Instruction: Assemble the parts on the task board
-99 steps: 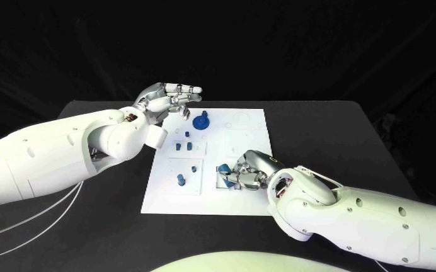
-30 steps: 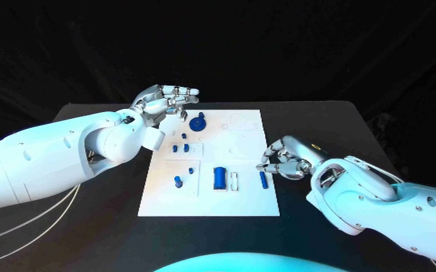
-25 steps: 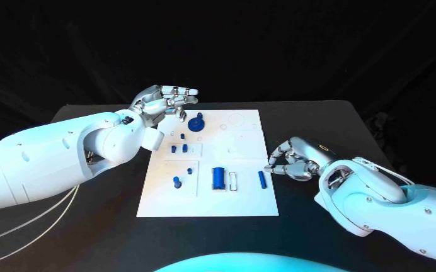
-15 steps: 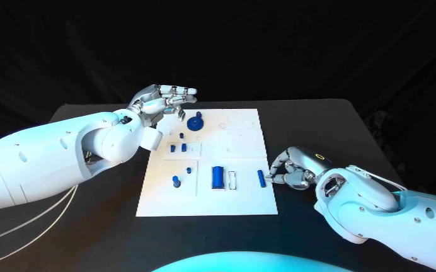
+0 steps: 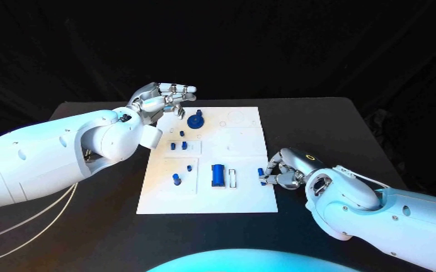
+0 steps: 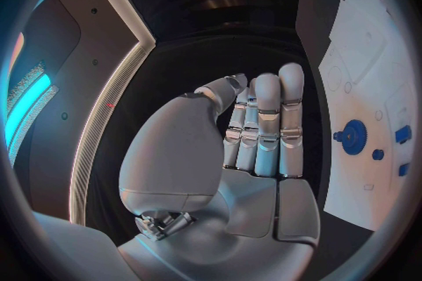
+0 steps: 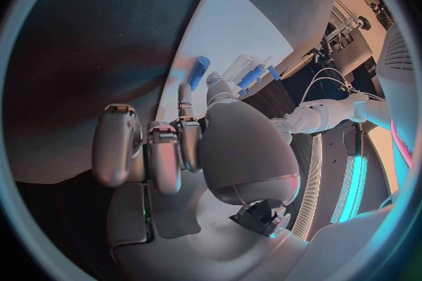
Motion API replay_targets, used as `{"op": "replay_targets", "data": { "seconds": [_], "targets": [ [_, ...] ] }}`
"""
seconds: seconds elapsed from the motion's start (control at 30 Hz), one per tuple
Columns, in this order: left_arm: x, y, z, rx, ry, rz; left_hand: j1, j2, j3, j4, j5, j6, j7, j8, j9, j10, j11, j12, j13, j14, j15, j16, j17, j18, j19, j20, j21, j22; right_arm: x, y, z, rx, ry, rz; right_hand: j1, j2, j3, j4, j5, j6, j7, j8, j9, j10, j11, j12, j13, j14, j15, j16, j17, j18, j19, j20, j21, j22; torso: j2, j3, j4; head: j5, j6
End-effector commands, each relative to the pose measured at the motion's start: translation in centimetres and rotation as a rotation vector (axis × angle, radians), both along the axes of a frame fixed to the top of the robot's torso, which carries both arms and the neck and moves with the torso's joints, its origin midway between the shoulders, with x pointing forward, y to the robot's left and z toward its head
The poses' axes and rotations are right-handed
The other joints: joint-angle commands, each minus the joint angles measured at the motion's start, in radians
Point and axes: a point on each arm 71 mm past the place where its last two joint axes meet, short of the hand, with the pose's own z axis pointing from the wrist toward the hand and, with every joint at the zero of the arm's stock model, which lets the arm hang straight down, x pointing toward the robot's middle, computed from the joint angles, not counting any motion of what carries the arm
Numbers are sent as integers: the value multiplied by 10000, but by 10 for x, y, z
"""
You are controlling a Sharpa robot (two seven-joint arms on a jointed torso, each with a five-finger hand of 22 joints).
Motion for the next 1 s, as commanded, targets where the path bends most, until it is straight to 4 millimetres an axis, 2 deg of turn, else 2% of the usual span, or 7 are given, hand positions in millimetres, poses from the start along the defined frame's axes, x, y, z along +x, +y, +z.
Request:
{"op": "replay_targets", "data": {
  "seconds": [0.03, 0.17, 0.37, 0.7, 0.8, 0.93, 1.0],
  "targets": [
    [-1, -2, 1, -124, -6, -130, -19, 76, -77, 13, 10, -25, 35, -4, -15, -42, 4, 60, 10, -64, 1, -25, -16, 124, -41, 25, -53, -11, 1, 0, -1, -190, -109, -89, -129, -29, -1, 89, 28, 58, -3, -54, -16, 339, -19, 35, 1427, 1045, 26, 36, 2634, -80, 125, 102, -35, 968, 4, 4, -8, 34, -26],
    [0, -2, 1, -118, 5, -128, -24, 78, -81, 17, 10, -24, 35, -3, -15, -43, 4, 61, 11, -63, 1, -24, -17, 124, -41, 25, -56, -14, 2, 3, -2, -246, -44, -26, -185, -35, -11, 154, 35, 77, -3, -68, -18, 338, -16, 28, 1425, 1045, 26, 36, 2634, -79, 124, 104, -44, 967, -10, -5, -9, 34, -43],
    [0, -2, 0, -116, 21, -139, -30, 81, -84, 21, 9, -24, 36, -2, -16, -44, 5, 62, 11, -63, 1, -23, -18, 124, -41, 26, -59, -16, 3, 9, -5, -422, 69, 178, -163, -55, -4, 155, 59, 89, -12, -76, -17, 339, -22, 29, 1428, 1045, 25, 36, 2634, -80, 128, 104, -39, 972, -4, 4, 0, 46, -55],
    [-1, -2, 0, -108, 44, -146, -45, 89, -92, 32, 9, -24, 36, 0, -17, -48, 6, 66, 12, -64, 3, -23, -27, 125, -40, 27, -67, -24, 6, 17, -13, -1728, 115, 1044, 399, -227, 201, -157, 71, 214, -81, -93, 11, 336, -84, 20, 1439, 1045, -24, 36, 2634, -84, 140, 74, -26, 1001, -14, 0, -9, 113, -97],
    [-1, -2, 0, -108, 49, -152, -45, 89, -92, 32, 9, -24, 36, 0, -17, -48, 6, 66, 12, -64, 3, -23, -27, 125, -40, 27, -67, -24, 6, 17, -14, -2188, 72, 1281, 594, -267, 290, -280, -8, 227, -89, -113, 14, 327, -94, 2, 1433, 1045, -35, 36, 2634, -87, 144, 62, -20, 1012, -17, 1, -12, 111, -111],
    [-1, -2, 0, -107, 57, -159, -45, 89, -92, 32, 9, -24, 36, 0, -17, -48, 6, 66, 12, -64, 3, -23, -27, 125, -40, 27, -67, -24, 8, 18, -17, -2741, -73, 1560, 928, -314, 516, -487, -468, 253, -92, -156, 9, 319, -100, -11, 1435, 1045, -45, 36, 2634, -93, 151, 47, -7, 1033, -26, -4, -6, 101, -131],
    [-1, -2, 0, -107, 61, -163, -45, 89, -92, 32, 9, -24, 36, 0, -17, -48, 6, 66, 12, -64, 3, -23, -27, 125, -40, 27, -67, -24, 8, 19, -17, -2943, -146, 1681, 1110, -334, 639, -602, -504, 278, -105, -167, 8, 316, -112, -15, 1438, 1045, -52, 36, 2634, -100, 162, 43, 25, 1056, -26, -1, -7, 98, -123]
  ]
}}
